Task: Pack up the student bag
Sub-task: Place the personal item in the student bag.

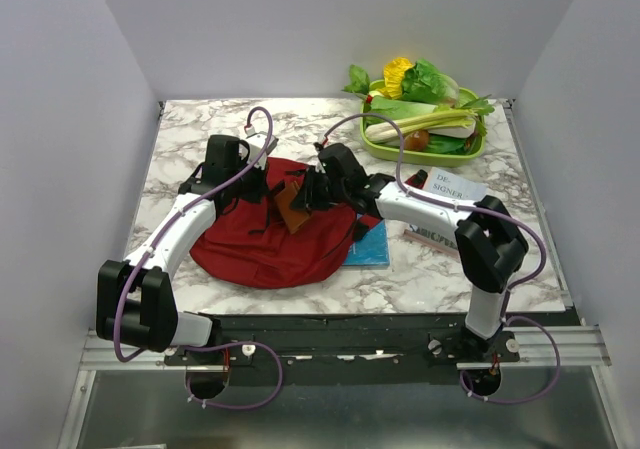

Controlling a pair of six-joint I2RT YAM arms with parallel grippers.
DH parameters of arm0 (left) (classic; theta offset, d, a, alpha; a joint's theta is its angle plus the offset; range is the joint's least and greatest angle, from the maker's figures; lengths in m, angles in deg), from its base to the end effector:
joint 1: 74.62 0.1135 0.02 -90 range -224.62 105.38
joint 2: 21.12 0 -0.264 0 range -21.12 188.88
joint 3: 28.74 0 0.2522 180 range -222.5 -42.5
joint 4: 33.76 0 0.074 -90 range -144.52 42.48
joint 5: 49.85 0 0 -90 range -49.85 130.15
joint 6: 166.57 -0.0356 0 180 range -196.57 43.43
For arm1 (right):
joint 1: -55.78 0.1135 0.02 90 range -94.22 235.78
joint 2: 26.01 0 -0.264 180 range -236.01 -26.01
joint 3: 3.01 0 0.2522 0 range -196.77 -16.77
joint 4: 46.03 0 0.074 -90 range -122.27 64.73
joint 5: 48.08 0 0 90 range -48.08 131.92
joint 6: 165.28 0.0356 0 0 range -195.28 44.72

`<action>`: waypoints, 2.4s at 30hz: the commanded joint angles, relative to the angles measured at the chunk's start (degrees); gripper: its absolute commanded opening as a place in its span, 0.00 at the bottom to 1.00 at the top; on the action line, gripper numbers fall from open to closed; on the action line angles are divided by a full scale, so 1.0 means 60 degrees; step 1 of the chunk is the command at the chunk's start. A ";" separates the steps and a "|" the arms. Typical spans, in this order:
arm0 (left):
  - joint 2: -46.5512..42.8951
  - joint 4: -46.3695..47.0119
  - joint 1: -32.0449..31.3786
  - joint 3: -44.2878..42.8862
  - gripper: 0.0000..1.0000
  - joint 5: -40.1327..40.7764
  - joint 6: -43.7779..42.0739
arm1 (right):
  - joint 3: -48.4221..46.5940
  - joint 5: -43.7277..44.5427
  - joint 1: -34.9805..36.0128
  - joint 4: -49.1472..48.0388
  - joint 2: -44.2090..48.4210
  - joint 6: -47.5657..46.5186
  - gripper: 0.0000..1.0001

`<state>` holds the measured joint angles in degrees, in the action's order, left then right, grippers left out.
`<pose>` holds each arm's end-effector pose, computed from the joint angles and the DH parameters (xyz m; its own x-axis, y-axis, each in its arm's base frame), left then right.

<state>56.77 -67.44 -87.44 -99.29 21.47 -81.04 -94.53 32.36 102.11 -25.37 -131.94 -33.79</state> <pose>0.2861 -0.0768 0.2687 -0.6033 0.2130 -0.7686 0.4943 0.8561 -0.1508 0.2899 0.3122 0.2419 -0.8319 0.0746 -0.5499 -0.3418 0.7117 0.6137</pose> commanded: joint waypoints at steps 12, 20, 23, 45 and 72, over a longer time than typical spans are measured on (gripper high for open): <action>-0.0427 0.0010 -0.0046 -0.0100 0.00 -0.0388 0.0159 | -0.1936 -0.1481 0.0321 0.0797 -0.1840 0.0028 0.01; -0.0515 -0.0019 -0.0046 -0.0056 0.00 -0.0403 0.0145 | -0.3286 -0.1980 0.0306 0.1663 -0.2926 -0.0207 0.01; -0.0501 -0.0020 -0.0046 -0.0055 0.00 -0.0417 0.0130 | -0.3329 -0.1835 0.0306 0.1663 -0.3014 -0.0222 0.01; -0.1349 -0.0781 0.0012 0.0616 0.01 0.0474 -0.0470 | -0.2524 0.0657 0.0292 -0.2014 -0.3073 0.0555 0.04; 0.0203 0.0377 0.0276 0.1249 0.00 0.1239 -0.0412 | -0.2304 0.0114 0.0292 -0.2248 -0.3101 0.0701 0.02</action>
<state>58.01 -65.56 -85.94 -91.53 31.79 -83.88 -108.14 33.76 103.72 -34.97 -149.25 -30.20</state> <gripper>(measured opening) 0.095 0.266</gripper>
